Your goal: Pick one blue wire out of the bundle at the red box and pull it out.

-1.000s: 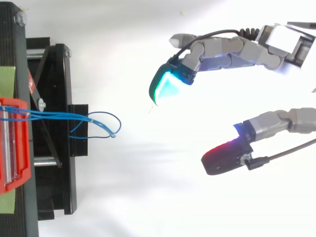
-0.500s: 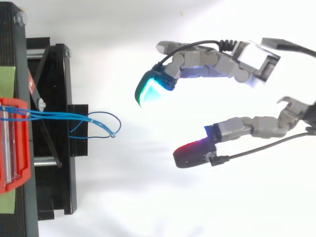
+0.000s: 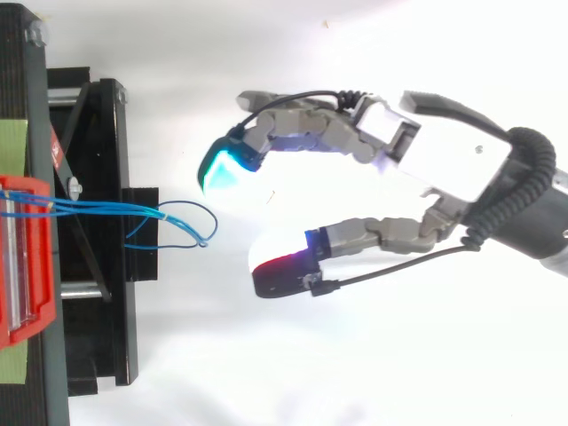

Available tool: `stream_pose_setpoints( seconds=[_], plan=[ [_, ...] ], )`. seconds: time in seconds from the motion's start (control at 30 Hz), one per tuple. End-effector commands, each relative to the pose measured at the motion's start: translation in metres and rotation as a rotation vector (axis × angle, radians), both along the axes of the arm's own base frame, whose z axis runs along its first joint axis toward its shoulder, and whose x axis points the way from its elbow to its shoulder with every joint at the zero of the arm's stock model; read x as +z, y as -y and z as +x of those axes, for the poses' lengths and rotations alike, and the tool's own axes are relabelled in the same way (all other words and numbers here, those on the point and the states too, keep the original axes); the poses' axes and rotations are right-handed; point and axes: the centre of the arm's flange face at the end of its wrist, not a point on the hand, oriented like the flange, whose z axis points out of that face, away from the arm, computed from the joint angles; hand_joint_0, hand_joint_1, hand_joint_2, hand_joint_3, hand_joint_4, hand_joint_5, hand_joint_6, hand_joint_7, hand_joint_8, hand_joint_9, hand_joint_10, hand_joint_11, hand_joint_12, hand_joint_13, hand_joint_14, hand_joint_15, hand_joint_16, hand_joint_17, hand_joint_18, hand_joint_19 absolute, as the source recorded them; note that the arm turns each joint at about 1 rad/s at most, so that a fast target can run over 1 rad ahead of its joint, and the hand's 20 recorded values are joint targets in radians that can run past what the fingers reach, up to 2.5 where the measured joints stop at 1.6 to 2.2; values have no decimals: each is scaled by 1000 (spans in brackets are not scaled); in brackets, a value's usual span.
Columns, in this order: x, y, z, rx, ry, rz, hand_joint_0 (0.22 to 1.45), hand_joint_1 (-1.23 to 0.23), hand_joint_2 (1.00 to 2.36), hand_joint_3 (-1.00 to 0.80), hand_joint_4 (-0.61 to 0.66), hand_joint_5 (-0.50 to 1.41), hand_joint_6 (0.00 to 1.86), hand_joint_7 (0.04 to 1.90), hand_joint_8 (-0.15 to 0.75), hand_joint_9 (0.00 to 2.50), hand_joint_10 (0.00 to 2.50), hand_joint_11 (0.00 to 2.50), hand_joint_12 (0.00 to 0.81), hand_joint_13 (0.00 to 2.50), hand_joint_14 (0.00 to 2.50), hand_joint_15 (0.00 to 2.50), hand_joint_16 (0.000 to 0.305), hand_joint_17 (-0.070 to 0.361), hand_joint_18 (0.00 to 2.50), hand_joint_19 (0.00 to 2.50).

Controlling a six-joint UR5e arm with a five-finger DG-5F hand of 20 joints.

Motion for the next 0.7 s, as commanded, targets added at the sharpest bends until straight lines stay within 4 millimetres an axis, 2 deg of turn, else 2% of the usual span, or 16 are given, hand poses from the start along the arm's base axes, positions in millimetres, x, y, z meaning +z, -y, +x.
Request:
stream_pose_setpoints(
  seconds=[0.0, 0.13, 0.3, 0.53, 0.67],
  plan=[
    [-5, -2, 12, -9, 3, 0, 553, -774, 1002, -468, 277, -114, 502, 1013, 261, 584, 7, 168, 359, 215, 5, 117, 62, 139, 35, 297],
    [-25, 0, 20, -17, -1, 2, 552, -770, 1002, -470, 276, -113, 503, 1012, 261, 589, 6, 170, 360, 222, 5, 130, 62, 139, 52, 304],
    [-42, 0, 39, -17, 34, 31, 553, -767, 1002, -473, 279, -112, 503, 1013, 263, 603, 7, 191, 362, 231, 5, 127, 62, 139, 57, 311],
    [-22, -10, 54, -17, 56, -7, 554, -762, 1002, -467, 287, -110, 503, 1014, 266, 619, 8, 188, 362, 263, 5, 140, 61, 137, 83, 331],
    [-18, -14, 57, -16, 60, -31, 568, -753, 1004, -438, 272, -99, 502, 1089, 261, 638, 8, 200, 356, 283, 6, 147, 60, 135, 121, 333]
  ],
)
